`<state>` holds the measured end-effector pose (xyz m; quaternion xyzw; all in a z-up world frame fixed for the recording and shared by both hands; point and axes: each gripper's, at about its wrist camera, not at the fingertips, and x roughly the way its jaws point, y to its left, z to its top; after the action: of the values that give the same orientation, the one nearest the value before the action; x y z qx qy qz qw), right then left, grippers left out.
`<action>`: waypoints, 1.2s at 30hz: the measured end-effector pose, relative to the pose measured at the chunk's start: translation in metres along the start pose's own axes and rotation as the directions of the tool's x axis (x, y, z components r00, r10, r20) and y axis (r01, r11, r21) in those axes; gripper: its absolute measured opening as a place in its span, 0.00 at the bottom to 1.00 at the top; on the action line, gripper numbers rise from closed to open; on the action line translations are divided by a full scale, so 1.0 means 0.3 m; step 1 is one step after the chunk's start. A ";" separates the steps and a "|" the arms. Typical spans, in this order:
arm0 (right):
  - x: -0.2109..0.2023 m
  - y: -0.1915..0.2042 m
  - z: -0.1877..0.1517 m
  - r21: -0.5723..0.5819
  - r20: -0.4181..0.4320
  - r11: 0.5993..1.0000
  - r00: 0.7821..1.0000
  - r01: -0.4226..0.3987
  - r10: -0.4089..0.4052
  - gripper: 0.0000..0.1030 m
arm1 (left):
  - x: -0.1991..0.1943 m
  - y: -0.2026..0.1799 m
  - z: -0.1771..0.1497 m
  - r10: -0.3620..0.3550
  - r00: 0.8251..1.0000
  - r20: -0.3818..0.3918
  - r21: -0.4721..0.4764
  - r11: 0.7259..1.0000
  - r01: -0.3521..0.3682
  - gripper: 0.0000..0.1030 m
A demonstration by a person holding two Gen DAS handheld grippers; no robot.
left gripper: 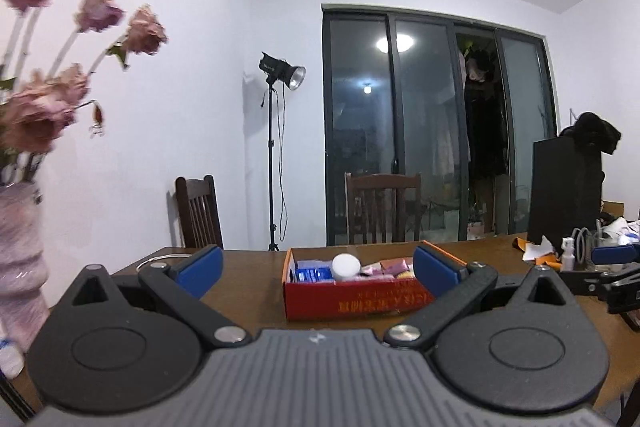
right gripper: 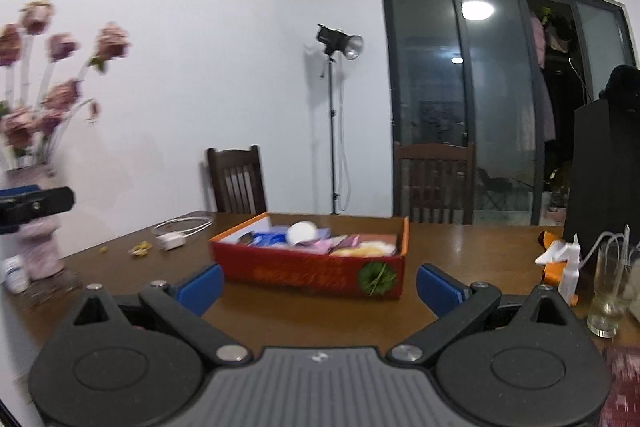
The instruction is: Organize soft objects
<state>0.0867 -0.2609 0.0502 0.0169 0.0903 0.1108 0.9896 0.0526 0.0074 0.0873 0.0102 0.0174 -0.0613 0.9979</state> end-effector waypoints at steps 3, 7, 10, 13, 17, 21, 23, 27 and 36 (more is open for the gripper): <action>-0.110 0.037 -0.077 0.017 -0.005 1.000 1.000 -0.013 0.013 1.00 | -0.100 0.010 -0.070 0.021 1.000 -0.019 -0.027 0.999 -0.021 1.00; -0.185 0.102 -0.138 0.002 0.008 1.000 1.000 -0.021 0.021 1.00 | -0.143 0.016 -0.122 0.001 0.998 -0.064 -0.011 1.000 -0.002 1.00; -0.191 0.145 -0.143 -0.046 0.014 0.998 0.999 -0.032 0.033 1.00 | -0.111 0.034 -0.113 0.032 0.995 -0.092 -0.060 0.997 -0.038 1.00; -0.183 0.161 -0.134 -0.050 0.034 0.999 0.999 -0.013 0.015 1.00 | -0.107 0.044 -0.116 0.024 0.995 -0.101 -0.093 0.995 -0.033 1.00; -0.167 0.147 -0.126 -0.022 0.023 0.999 0.999 -0.033 0.033 1.00 | -0.109 0.046 -0.127 0.059 0.994 -0.095 -0.064 0.996 -0.065 1.00; -0.165 0.139 -0.119 0.003 0.043 1.000 0.999 -0.023 0.023 1.00 | -0.113 0.046 -0.130 0.041 0.994 -0.101 -0.066 0.997 -0.048 1.00; -0.165 0.141 -0.119 0.005 0.042 1.000 0.999 -0.029 0.028 1.00 | -0.117 0.038 -0.129 0.046 0.995 -0.092 -0.057 0.997 -0.052 1.00; -0.164 0.144 -0.126 -0.006 0.046 1.000 0.999 -0.017 0.017 1.00 | -0.120 0.034 -0.129 0.036 0.996 -0.087 -0.050 0.998 -0.041 1.00; -0.151 0.145 -0.138 0.002 0.033 1.000 0.999 -0.005 0.005 1.00 | -0.116 0.028 -0.134 0.034 0.995 -0.093 -0.040 0.998 -0.038 1.00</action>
<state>0.0262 -0.2280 0.0197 0.0200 0.0742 0.1131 0.9906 0.0177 0.0210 0.0484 -0.0075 0.0644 -0.0423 0.9970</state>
